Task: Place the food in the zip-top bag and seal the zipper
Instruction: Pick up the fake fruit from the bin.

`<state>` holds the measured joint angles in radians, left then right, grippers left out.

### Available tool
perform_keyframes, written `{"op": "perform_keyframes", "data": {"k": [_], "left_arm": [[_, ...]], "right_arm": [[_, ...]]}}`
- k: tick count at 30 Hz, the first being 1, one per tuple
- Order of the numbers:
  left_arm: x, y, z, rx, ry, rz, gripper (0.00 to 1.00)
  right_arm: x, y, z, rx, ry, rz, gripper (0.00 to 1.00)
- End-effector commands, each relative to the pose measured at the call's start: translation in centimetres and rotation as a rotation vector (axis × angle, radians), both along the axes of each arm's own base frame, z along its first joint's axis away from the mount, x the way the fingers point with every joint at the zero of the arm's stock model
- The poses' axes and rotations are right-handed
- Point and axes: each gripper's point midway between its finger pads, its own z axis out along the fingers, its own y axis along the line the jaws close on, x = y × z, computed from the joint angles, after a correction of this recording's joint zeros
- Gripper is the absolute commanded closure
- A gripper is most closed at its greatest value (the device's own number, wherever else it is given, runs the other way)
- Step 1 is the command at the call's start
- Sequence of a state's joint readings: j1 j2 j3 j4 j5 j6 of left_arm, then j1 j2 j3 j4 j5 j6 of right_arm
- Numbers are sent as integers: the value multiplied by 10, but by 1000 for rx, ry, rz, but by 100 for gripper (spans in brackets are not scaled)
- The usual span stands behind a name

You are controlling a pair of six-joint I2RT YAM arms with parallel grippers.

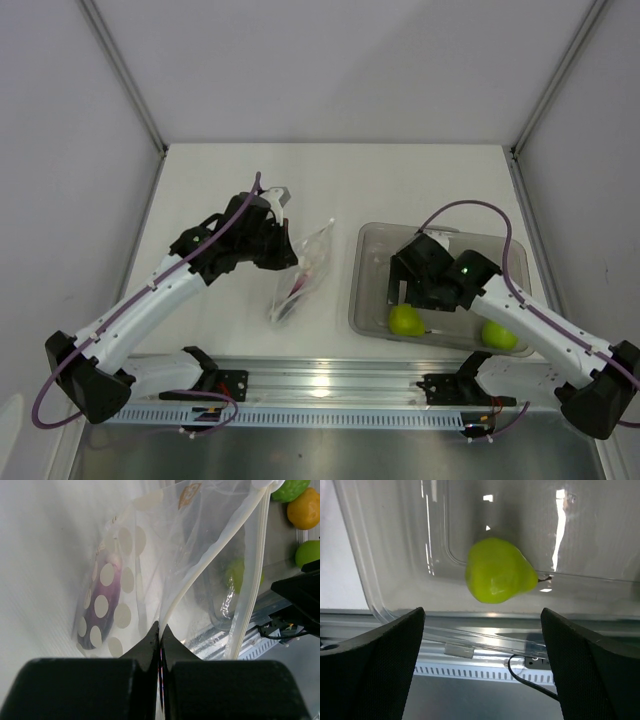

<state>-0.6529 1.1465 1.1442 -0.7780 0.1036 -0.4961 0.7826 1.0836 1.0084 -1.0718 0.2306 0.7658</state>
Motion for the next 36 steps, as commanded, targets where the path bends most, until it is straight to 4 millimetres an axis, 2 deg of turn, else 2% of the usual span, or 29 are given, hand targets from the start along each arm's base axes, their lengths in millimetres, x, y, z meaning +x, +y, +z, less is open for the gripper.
{"op": "perform_keyframes", "data": {"k": [1, 4, 7, 9, 13, 16, 20, 24, 33, 36], "left_arm": [[4, -6, 3, -27, -14, -17, 99], [3, -6, 4, -30, -13, -18, 99], [3, -4, 4, -27, -16, -14, 99], [3, -4, 4, -25, -18, -15, 99], [2, -5, 5, -30, -20, -18, 99], [2, -6, 5, -36, -19, -21, 99], [1, -6, 2, -35, -12, -23, 99], [0, -4, 6, -31, -21, -20, 99], [-1, 0, 8, -24, -34, -13, 99], [-1, 0, 6, -24, -27, -15, 99]], "right_arm": [[-12, -9, -9, -28, 56, -1, 1], [-20, -12, -27, -56, 103, -31, 1], [-28, -4, -37, -21, 129, -10, 1], [-27, -1, -42, -14, 128, -10, 0], [-32, -3, -65, -57, 179, -10, 1], [-30, 3, -77, -57, 186, -12, 1], [-14, 9, -91, -82, 181, -24, 1], [1, 14, -97, -95, 175, -18, 1], [27, 17, -99, -102, 157, -8, 1], [29, 16, -100, -123, 158, 1, 1]]}}
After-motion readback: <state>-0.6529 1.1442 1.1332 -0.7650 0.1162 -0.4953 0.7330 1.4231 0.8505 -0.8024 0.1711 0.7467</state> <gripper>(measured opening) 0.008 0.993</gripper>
